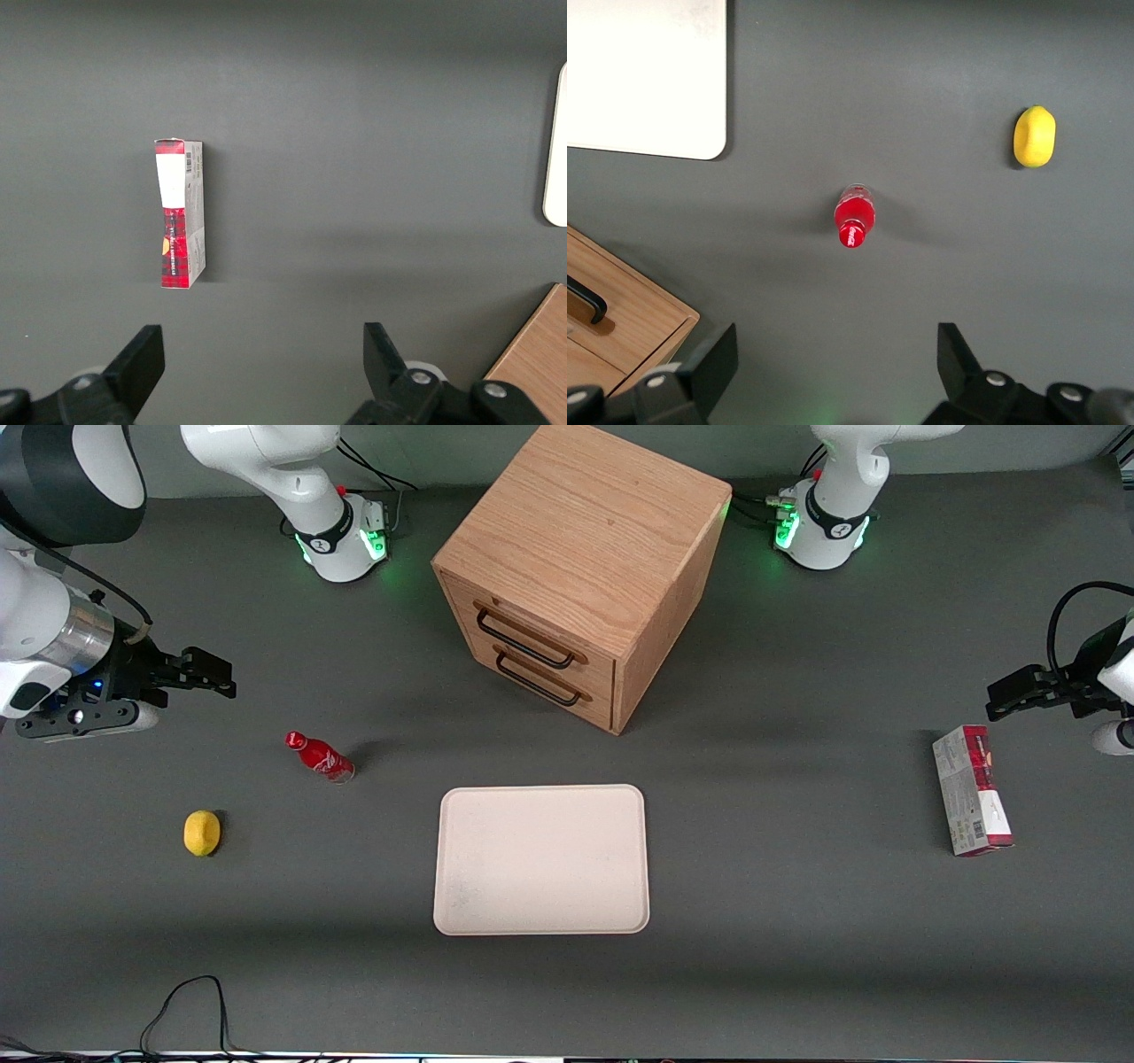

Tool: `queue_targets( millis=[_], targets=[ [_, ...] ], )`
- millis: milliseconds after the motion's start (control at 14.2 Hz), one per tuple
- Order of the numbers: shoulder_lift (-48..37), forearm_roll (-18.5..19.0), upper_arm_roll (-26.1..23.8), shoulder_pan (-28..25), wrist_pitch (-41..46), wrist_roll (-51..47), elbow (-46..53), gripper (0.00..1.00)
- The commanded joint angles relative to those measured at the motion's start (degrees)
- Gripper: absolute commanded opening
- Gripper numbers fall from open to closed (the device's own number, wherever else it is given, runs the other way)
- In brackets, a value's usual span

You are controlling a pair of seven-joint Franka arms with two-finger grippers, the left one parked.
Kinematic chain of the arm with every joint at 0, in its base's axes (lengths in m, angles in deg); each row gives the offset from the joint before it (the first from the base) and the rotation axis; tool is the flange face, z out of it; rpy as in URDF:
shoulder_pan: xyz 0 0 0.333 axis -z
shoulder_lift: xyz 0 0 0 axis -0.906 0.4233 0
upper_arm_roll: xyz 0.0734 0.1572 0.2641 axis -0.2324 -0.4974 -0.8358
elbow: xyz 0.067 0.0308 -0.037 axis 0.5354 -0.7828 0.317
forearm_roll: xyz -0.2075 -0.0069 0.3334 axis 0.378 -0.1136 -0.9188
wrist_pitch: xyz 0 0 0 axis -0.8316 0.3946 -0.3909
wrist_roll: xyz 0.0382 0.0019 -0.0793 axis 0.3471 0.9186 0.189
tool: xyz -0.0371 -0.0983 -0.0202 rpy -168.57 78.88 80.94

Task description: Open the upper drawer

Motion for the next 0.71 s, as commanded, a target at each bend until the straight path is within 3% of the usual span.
queue_targets(
  millis=[0, 141, 353, 635],
  targets=[
    [0.1, -0.8, -0.6, 0.4, 0.7, -0.3, 0.6, 1.0],
    [1.0, -1.0, -0.6, 0.2, 0.7, -0.4, 1.8, 1.0],
    [6.5, -4.6, -0.7, -1.1, 1.6, -2.7, 7.9, 1.0],
    [14.4, -4.5, -0.7, -6.2, 2.8, -10.9, 16.5, 1.0]
  ],
)
